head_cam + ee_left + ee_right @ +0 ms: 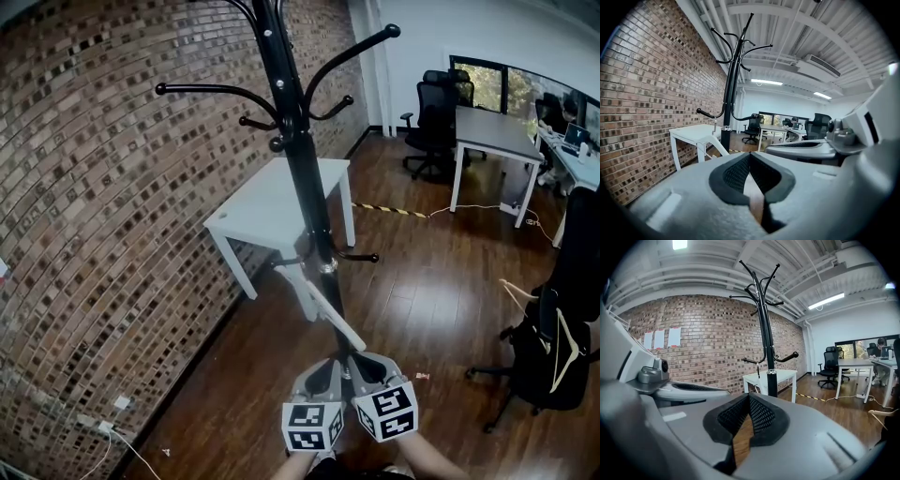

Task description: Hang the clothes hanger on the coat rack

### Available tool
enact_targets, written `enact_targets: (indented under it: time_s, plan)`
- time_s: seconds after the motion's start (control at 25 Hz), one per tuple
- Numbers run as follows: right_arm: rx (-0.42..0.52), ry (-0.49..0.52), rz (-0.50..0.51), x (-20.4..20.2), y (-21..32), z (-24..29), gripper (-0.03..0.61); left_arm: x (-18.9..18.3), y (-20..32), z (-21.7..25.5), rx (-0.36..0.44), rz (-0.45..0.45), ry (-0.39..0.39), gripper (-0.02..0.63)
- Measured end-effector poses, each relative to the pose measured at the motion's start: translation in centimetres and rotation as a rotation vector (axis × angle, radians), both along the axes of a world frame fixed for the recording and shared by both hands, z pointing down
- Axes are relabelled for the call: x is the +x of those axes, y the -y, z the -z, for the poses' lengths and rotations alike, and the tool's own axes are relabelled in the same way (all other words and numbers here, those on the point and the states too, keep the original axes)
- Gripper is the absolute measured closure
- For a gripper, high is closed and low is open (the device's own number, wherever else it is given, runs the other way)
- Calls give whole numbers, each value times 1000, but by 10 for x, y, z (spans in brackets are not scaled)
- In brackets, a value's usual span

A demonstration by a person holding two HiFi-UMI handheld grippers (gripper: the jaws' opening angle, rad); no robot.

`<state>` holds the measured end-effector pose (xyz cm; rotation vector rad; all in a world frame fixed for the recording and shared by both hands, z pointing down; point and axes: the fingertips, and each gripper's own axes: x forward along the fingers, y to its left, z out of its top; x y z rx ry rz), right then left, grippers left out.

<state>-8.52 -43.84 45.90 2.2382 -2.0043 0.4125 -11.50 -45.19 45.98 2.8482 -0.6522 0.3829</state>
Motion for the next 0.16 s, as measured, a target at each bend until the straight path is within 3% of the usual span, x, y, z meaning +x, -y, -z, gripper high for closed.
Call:
enact_targets:
  time_s: [0.16]
  plan:
    - [-1, 7, -3, 1, -2, 0, 578, -1, -2, 0, -1, -1, 4, 611]
